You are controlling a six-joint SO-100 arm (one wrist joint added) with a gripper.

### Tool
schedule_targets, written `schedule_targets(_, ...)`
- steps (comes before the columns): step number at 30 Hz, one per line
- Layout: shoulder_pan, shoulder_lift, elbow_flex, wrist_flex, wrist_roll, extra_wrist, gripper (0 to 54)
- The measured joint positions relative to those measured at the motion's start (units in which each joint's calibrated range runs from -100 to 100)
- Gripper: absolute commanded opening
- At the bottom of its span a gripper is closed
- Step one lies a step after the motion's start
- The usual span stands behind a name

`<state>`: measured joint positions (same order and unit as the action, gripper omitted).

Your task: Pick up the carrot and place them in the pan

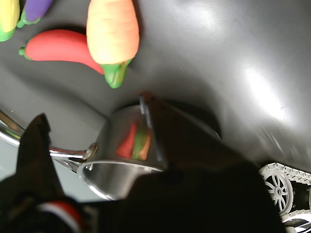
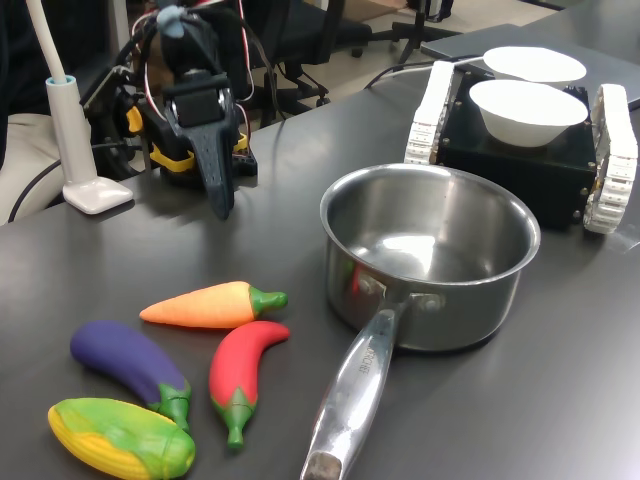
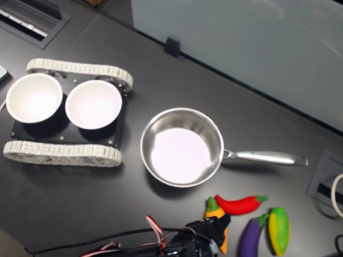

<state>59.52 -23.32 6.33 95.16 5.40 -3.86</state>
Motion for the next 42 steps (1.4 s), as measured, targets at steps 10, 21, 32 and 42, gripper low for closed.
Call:
schedule_targets(10, 0.3, 2.9, 0.0, 0.0, -0.7, 0.0, 36.2)
schedule_targets(21, 1.0, 8.8, -2.2, -0.2, -1.4, 0.0, 36.6)
schedule_targets(32, 3.2, 15.7, -2.2, -1.2, -1.6, 0.0, 36.2)
schedule_targets(42, 4.7, 21.0, -4.6, -4.1, -1.6, 0.0, 36.2)
